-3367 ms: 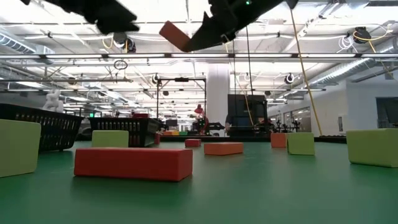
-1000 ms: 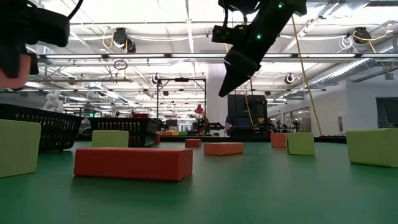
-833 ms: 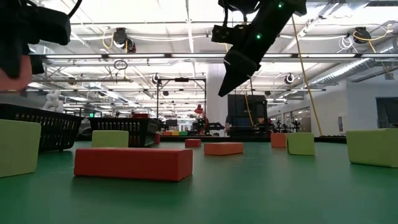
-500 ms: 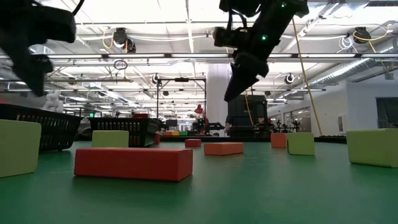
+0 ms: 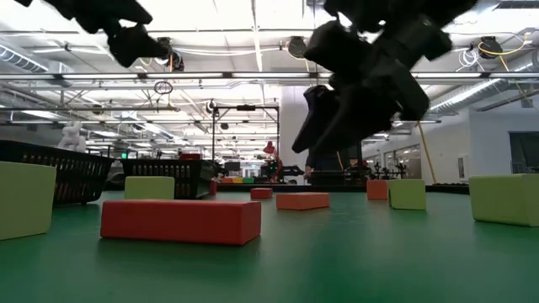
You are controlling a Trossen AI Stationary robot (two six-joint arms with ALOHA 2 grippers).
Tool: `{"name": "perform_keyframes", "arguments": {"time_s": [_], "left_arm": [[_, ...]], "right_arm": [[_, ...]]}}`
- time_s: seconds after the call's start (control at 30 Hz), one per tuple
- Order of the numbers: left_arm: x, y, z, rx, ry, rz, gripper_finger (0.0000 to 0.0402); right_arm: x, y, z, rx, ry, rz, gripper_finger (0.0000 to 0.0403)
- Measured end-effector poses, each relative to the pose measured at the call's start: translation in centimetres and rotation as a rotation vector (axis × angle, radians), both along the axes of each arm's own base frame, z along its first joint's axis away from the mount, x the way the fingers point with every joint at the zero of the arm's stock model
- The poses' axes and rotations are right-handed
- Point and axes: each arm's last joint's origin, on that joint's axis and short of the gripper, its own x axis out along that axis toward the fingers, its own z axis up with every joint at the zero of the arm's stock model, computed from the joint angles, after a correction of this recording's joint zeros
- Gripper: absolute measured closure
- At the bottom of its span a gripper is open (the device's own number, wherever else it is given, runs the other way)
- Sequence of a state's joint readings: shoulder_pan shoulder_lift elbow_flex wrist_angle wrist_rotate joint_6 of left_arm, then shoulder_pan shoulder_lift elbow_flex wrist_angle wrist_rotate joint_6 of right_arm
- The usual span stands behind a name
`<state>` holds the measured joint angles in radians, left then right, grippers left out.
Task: Sort & place blocks by color
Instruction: Put the orange block into the middle black bin
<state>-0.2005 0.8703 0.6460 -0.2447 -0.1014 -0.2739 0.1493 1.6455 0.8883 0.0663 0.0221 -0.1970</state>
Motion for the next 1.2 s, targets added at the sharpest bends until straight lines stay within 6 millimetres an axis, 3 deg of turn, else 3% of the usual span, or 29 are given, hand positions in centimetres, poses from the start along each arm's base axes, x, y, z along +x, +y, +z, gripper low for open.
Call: {"name": "perform_keyframes", "arguments": {"time_s": [0.17,0.47,0.67,0.8,0.9,1.07,1.2], "left_arm": [[0.2,0.1,0.5,0.036,-0.060,0.026,0.0128],[0.4,0.1,1.0,0.041,-0.116,0.036,0.0128],[0.4,0.1,1.0,0.049,-0.117,0.052,0.0126],[0.4,0.3,1.0,0.097,-0.119,0.099,0.0126],[0.4,0.4,1.0,0.137,-0.121,0.111,0.0126],[0.4,0.4,1.1,0.217,-0.125,0.105,0.0127],[0.6,-0.1,1.1,0.292,-0.141,0.054,0.0128]], "right_arm": [[-0.9,0.6,-1.3,0.002,-0.069,0.026,0.0086],[-0.2,0.4,-4.6,-0.021,-0.033,0.037,0.0091],[0.4,0.1,-5.8,0.114,0.025,-0.034,0.0131],[0.6,0.3,-6.5,0.150,0.040,-0.038,0.0208],[0.6,0.4,-6.5,0.154,0.033,-0.026,0.0286],[0.5,0.3,-5.3,0.143,-0.011,-0.011,0.0285],[1.3,-0.3,-1.8,0.095,-0.247,-0.047,0.0285]]}}
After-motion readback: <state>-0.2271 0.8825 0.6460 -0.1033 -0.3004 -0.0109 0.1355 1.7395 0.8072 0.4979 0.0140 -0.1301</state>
